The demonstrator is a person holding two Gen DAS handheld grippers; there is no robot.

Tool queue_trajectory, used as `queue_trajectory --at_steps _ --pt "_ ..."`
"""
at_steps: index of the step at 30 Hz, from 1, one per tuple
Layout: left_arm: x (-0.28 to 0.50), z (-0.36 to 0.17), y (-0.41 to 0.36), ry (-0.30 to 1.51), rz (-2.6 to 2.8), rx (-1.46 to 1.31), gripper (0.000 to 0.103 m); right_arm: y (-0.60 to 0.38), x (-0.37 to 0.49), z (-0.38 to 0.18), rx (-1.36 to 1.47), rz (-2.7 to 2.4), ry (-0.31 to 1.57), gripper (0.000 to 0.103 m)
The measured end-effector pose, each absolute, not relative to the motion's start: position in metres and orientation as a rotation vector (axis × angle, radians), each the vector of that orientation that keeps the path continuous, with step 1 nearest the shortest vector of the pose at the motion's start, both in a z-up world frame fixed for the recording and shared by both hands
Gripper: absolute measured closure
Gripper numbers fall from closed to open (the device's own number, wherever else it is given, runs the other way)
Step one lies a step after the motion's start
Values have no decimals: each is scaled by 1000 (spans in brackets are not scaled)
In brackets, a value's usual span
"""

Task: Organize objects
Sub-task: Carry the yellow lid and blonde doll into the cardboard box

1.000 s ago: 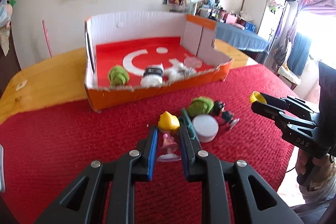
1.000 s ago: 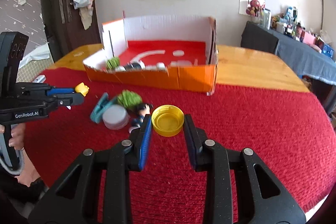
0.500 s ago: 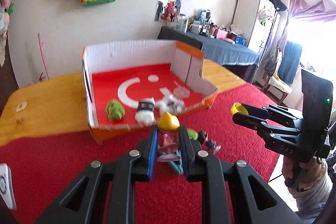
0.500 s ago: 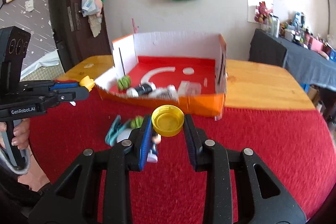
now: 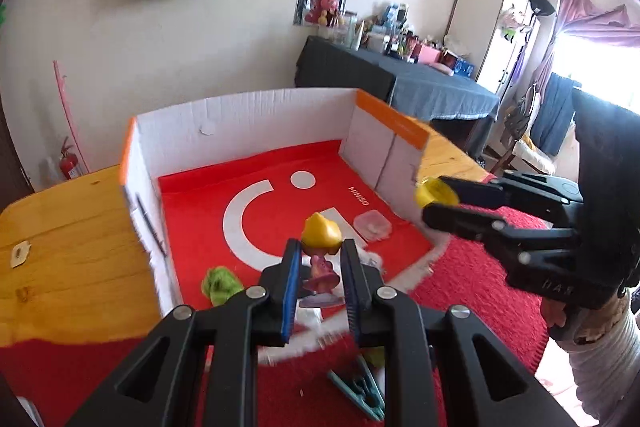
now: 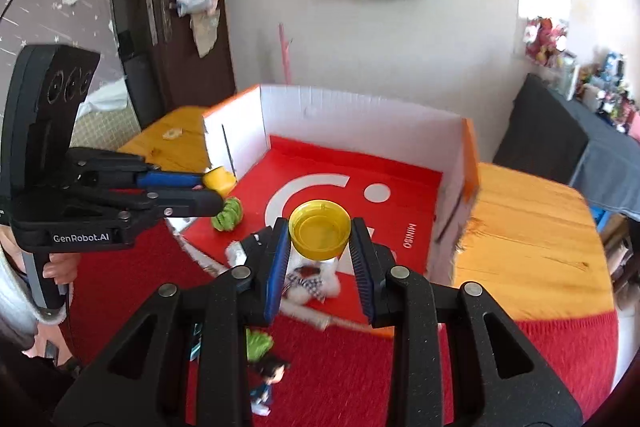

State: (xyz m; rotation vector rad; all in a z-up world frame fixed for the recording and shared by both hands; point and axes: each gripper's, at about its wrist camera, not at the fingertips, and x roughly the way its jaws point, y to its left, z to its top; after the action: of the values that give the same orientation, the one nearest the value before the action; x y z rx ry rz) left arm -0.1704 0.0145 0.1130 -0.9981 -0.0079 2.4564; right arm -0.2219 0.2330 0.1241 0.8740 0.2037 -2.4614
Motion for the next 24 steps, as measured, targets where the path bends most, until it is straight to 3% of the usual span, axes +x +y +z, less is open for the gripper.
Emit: queue_trajectory --at_steps 9,24 --pt "-237 78 26 75 2385 -1197 82 207 -289 83 1090 -2351 312 74" --pt "-271 38 31 182 2316 -1378 82 191 -325 52 1292 -2208 401 74"
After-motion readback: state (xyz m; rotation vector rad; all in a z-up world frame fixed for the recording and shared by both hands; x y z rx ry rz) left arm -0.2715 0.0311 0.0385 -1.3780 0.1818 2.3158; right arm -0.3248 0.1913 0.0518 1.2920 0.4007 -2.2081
